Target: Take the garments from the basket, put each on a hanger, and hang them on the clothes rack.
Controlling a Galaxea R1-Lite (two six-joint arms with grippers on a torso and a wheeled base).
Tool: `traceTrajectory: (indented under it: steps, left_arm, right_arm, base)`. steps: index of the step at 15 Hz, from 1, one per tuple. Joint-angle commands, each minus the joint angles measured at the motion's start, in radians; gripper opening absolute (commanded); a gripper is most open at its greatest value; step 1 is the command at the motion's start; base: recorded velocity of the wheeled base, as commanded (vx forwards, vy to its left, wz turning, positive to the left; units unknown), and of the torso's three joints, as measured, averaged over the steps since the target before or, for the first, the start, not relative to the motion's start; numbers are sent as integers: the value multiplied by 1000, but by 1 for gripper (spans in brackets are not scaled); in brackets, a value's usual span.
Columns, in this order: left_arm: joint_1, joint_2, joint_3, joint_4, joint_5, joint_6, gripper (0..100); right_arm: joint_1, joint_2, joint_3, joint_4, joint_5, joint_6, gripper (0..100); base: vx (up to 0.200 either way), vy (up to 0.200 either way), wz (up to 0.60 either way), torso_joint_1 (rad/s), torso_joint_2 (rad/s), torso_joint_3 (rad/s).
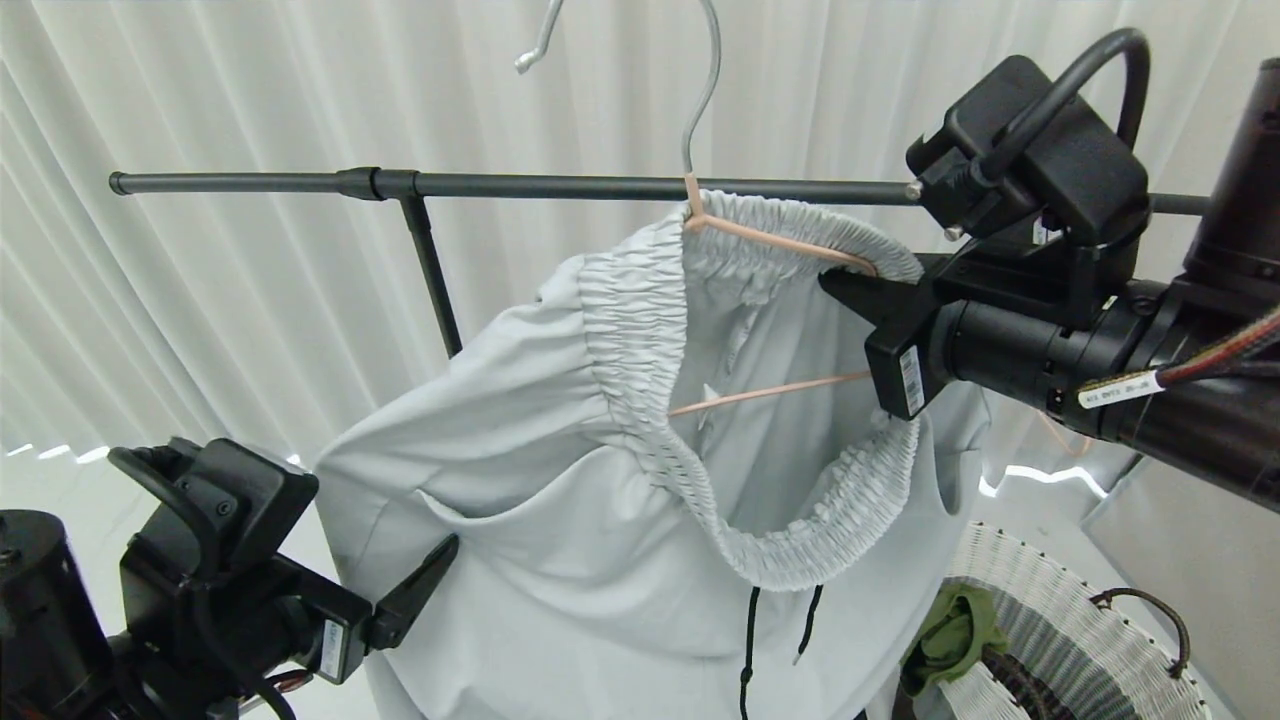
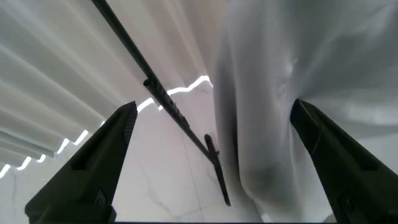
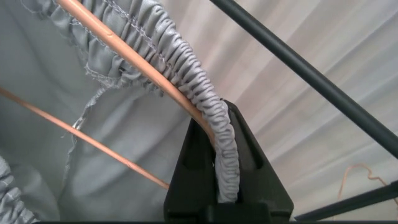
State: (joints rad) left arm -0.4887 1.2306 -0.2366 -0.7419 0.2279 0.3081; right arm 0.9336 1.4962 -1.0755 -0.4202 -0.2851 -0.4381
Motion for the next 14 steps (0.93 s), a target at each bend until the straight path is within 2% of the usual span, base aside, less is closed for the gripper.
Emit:
traceTrajectory:
  steps: [1,4,9,14]
  left_arm:
    - [9,21,5,-1,-4,-1,0]
    - [30,20,16,-1,-2,-1,0]
    - [147,10,51,-1,-4,-1,0]
    - [168,10,51,-1,-2,6,0]
  right_arm:
    - [5,-4,-1,0,-2,-1,0]
    - [2,-4,-1,0,-3,-1,0]
    - [-53,-8,-3,1,-5,-1,0]
    - [-81,-8,-3,3,-5,-1,0]
  base:
    - [0,0,0,0,0,0]
    - [0,0,0,0,0,0]
    - [0,0,0,0,0,0]
    - [0,0,0,0,0,0]
